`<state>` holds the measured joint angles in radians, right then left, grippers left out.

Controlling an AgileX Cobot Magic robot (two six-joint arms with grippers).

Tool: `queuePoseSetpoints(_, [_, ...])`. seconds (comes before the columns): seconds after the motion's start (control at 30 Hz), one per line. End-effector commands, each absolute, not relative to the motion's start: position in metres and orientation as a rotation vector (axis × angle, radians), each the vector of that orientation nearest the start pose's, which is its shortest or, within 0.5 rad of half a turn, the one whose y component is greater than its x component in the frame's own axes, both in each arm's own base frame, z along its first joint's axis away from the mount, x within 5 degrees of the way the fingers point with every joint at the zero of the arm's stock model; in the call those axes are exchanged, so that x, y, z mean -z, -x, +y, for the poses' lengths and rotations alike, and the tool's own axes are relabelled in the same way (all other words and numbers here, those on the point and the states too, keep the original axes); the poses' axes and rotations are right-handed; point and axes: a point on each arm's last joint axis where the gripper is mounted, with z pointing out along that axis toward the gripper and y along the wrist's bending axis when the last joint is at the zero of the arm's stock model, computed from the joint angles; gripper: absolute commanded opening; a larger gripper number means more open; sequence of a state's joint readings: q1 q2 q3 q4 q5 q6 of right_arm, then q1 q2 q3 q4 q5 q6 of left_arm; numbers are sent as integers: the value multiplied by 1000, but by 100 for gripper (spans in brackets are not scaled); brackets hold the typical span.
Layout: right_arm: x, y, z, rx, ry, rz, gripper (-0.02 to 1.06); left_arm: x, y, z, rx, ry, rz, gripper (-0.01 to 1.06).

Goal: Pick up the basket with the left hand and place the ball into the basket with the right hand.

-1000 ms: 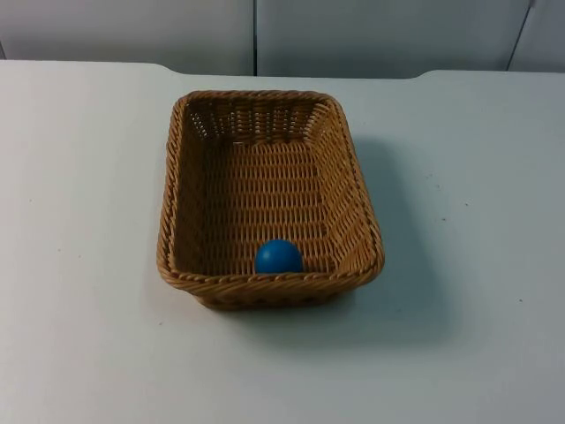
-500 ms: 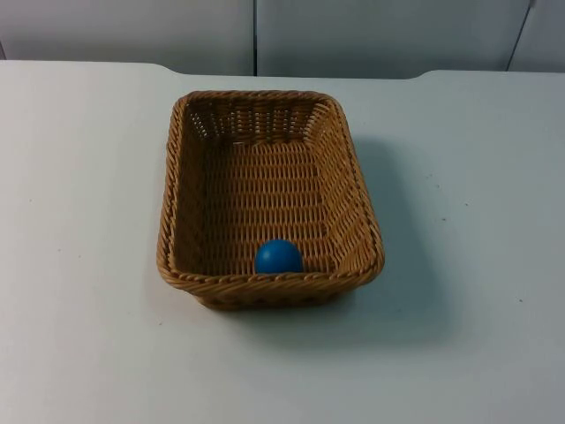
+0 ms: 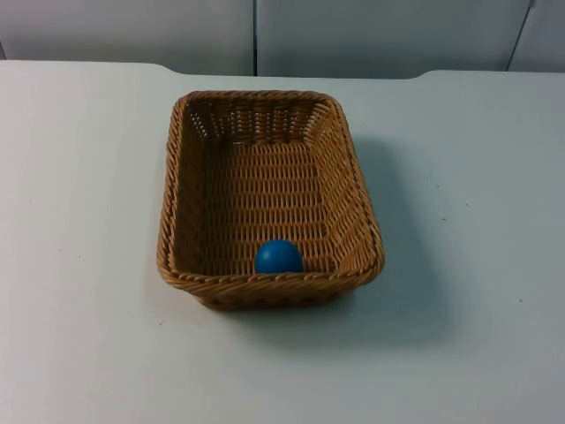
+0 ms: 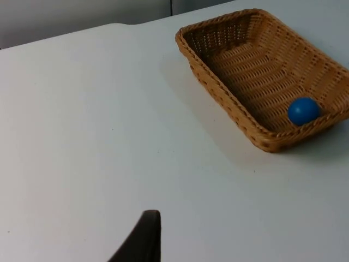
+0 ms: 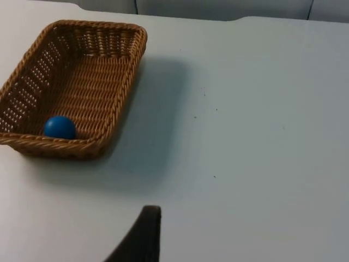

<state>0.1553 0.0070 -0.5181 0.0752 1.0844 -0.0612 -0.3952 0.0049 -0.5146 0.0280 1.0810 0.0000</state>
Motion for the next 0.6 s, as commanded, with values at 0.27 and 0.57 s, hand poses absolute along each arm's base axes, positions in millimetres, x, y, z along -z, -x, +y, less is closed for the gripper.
queuePoseSetpoints(0.27, [-279, 8, 6, -172, 222, 2039, 104, -279, 6, 5, 219, -403, 2019, 105])
queuePoseSetpoints(0.57, [-279, 8, 6, -169, 222, 2039, 104, -279, 6, 5, 219, -403, 2019, 105])
